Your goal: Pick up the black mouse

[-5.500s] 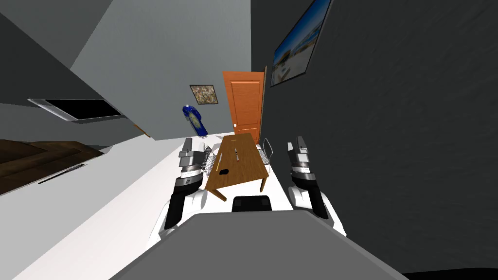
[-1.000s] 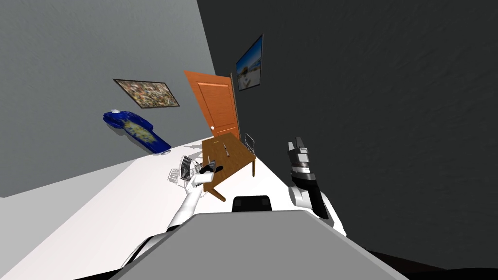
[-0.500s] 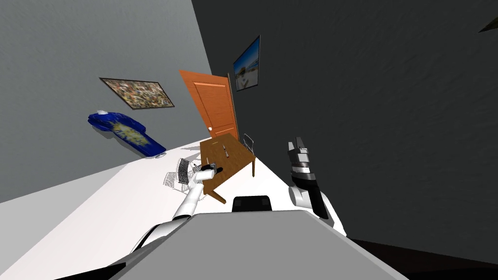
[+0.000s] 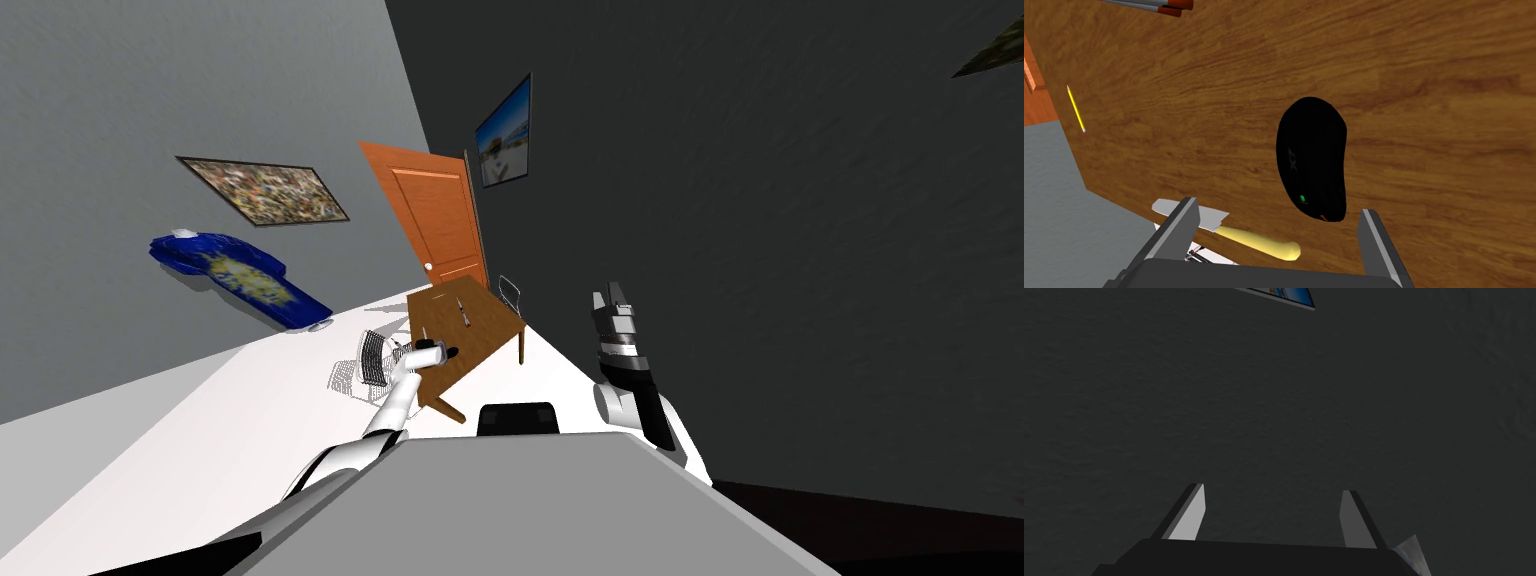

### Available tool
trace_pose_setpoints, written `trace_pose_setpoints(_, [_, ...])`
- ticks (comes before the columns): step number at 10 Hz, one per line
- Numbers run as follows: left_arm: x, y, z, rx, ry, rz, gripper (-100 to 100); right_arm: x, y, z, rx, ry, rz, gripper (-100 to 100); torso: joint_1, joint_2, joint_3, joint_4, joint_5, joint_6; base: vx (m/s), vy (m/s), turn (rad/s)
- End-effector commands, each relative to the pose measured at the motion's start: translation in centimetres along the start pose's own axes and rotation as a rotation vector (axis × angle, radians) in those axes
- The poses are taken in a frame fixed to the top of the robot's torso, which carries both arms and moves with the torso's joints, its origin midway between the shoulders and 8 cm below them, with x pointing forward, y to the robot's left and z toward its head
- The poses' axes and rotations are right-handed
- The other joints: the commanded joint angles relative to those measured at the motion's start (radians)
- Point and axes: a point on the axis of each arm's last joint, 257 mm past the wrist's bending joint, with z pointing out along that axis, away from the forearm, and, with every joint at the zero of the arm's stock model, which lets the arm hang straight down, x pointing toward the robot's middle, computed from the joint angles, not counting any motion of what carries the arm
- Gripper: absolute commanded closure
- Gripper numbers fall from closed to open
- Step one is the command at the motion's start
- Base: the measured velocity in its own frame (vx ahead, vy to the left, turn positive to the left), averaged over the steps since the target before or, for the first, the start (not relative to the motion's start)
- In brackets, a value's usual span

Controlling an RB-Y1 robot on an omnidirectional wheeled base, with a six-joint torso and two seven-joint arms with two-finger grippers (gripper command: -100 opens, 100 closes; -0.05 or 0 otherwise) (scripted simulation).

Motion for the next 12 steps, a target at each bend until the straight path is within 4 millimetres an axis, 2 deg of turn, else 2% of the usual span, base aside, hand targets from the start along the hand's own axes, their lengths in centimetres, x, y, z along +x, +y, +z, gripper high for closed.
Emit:
trace_pose_setpoints(1, [0.1, 1.3, 0.4, -0.063, 0.0, -0.039, -100, 0.0, 0.0, 0.0, 0.0, 0.0, 0.0, 0, 0.0, 0.0, 0.0, 0.0, 0.0, 0.0, 0.021, 0.056, -0.058])
trace_pose_setpoints(2, [0.1, 1.3, 0.4, -0.063, 0.0, -0.039, -100, 0.0, 0.0, 0.0, 0.0, 0.0, 0.0, 0, 0.0, 0.0, 0.0, 0.0, 0.0, 0.0, 0.018, 0.044, -0.041])
trace_pose_setpoints(5, [0.0, 3.8, 0.9, -0.181, -0.003, -0.116, -100, 0.0, 0.0, 0.0, 0.0, 0.0, 0.0, 0, 0.0, -0.001, 0.0, 0.0, 0.0, 0.0, 0.033, 0.069, -0.076])
trace_pose_setpoints(6, [0.0, 3.8, 0.9, -0.181, -0.003, -0.116, -100, 0.0, 0.0, 0.0, 0.0, 0.0, 0.0, 0, 0.002, -0.001, -0.001, 0.0, 0.0, 0.0, 0.036, 0.068, -0.038])
trace_pose_setpoints(8, [-0.2, 5.5, 1.0, -0.241, -0.01, -0.148, -100, 0.0, 0.0, 0.0, 0.0, 0.0, 0.0, 0, 0.0, -0.001, -0.001, 0.0, 0.0, 0.0, 0.036, 0.05, -0.045])
trace_pose_setpoints(9, [-0.6, 7.2, 1.1, -0.283, -0.019, -0.162, -100, 0.0, 0.0, 0.0, 0.0, 0.0, 0.0, 0, 0.0, -0.001, -0.001, 0.0, 0.0, 0.0, 0.064, 0.066, -0.05])
trace_pose_setpoints(10, [-0.3, 6.2, 1.2, -0.257, -0.014, -0.152, -100, 0.0, 0.0, 0.0, 0.0, 0.0, 0.0, 0, 0.0, -0.003, -0.001, -0.001, 0.0, 0.0, 0.033, 0.033, -0.013])
trace_pose_setpoints(11, [-0.4, 6.4, 1.2, -0.263, -0.015, -0.155, 0, 0.0, 0.0, 0.0, 0.0, 0.0, 0.0, 0, -0.002, -0.001, -0.001, 0.0, 0.0, 0.0, 0.005, 0.006, 0.002])
trace_pose_setpoints(12, [-0.3, 7.2, 1.6, -0.26, -0.014, -0.153, -100, 0.0, 0.0, 0.0, 0.0, 0.0, 0.0, 0, -0.003, 0.0, 0.0, 0.0, -0.001, 0.0, 0.033, 0.017, 0.011])
